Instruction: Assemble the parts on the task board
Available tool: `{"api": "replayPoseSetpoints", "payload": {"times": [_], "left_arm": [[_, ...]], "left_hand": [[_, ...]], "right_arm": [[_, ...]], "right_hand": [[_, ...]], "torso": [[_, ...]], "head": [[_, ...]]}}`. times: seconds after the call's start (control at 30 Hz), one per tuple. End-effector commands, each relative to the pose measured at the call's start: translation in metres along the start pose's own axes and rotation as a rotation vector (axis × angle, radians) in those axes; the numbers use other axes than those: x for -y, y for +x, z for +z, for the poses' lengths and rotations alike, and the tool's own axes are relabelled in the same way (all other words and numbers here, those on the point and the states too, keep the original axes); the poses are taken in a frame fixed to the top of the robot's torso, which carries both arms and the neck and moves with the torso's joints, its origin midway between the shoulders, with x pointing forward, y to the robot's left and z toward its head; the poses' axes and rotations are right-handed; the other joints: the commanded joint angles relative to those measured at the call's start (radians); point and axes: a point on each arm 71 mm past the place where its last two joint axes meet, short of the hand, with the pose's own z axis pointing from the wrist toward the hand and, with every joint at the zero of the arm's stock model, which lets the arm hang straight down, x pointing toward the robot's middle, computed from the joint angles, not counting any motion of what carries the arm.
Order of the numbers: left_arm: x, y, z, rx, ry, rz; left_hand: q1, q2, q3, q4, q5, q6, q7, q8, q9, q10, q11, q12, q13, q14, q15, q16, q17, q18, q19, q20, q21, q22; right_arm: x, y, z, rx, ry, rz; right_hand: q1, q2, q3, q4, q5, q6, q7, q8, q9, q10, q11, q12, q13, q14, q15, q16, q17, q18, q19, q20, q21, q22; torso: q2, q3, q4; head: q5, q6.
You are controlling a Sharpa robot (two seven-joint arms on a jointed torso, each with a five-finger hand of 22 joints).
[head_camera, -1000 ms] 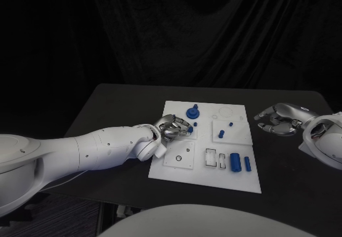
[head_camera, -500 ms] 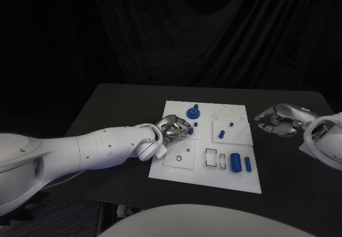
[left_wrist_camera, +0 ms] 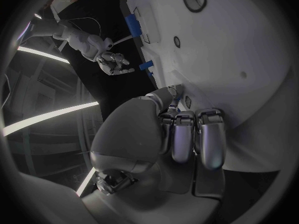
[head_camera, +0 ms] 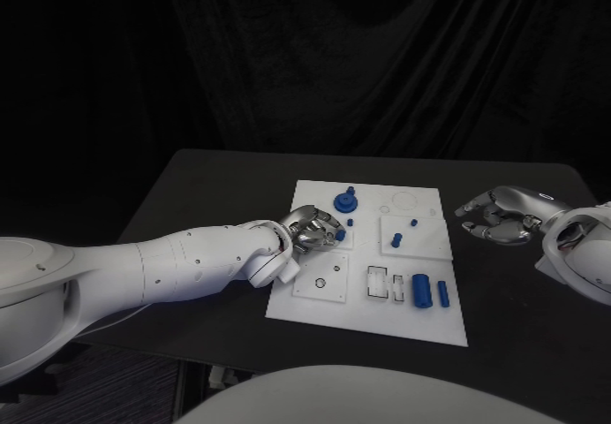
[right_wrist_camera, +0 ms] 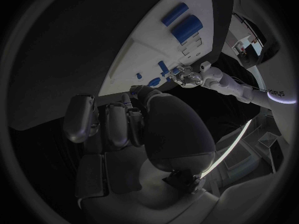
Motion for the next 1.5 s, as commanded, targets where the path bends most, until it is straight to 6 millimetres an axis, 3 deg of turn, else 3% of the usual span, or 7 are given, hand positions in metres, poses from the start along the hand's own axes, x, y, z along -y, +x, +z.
{"api": "replayPoseSetpoints", "payload": {"times": [0.03,1.07,1.5], "left_arm": [[-0.0476,0.0116,-0.0106,-0.040,-0.262,0.005],[-0.0525,0.0114,-0.0114,-0.057,-0.283,0.005],[-0.0464,0.0145,-0.0101,-0.078,-0.206,0.000]], "left_hand": [[-0.004,-0.007,0.006,0.001,0.004,-0.008,-0.002,-0.007,0.089,0.106,0.006,-0.005,0.260,0.102,0.003,0.002,0.263,-0.157,0.071,0.008,0.001,0.245],[-0.016,-0.010,0.028,-0.006,0.002,-0.079,0.003,-0.031,0.063,0.106,0.008,-0.005,0.260,0.102,0.007,0.002,0.263,-0.156,0.069,0.013,-0.002,0.243],[-0.027,-0.030,0.028,-0.009,-0.014,-0.135,-0.001,-0.060,0.030,0.106,0.006,-0.005,0.260,0.102,0.005,0.002,0.263,-0.156,0.068,0.012,-0.005,0.243]], "right_arm": [[0.0012,0.0018,-0.0007,-0.013,0.017,-0.002],[0.0019,0.0027,-0.0009,-0.019,0.020,-0.003],[0.0012,0.0026,-0.0019,-0.016,0.018,-0.001]], "right_hand": [[0.003,0.003,0.004,-0.002,-0.002,-0.007,0.001,-0.003,-0.001,-0.008,0.001,-0.004,0.117,0.029,0.002,-0.002,0.000,0.019,-0.004,-0.003,-0.007,0.152],[0.006,0.001,0.006,-0.008,-0.003,-0.009,0.000,-0.003,-0.002,-0.012,0.000,-0.009,0.112,0.029,0.001,-0.004,-0.002,0.020,-0.005,-0.003,-0.008,0.152],[0.009,-0.001,0.008,-0.013,-0.004,-0.011,-0.001,-0.003,-0.003,-0.014,0.000,-0.012,0.109,0.029,0.001,-0.003,-0.001,0.020,-0.004,-0.004,-0.009,0.152]], "torso": [[0.001,0.0006,-0.0003],[0.000,-0.0001,0.0001],[0.000,0.0005,-0.0007]], "head": [[0.001,0.000],[0.004,0.000],[0.004,0.000]]}}
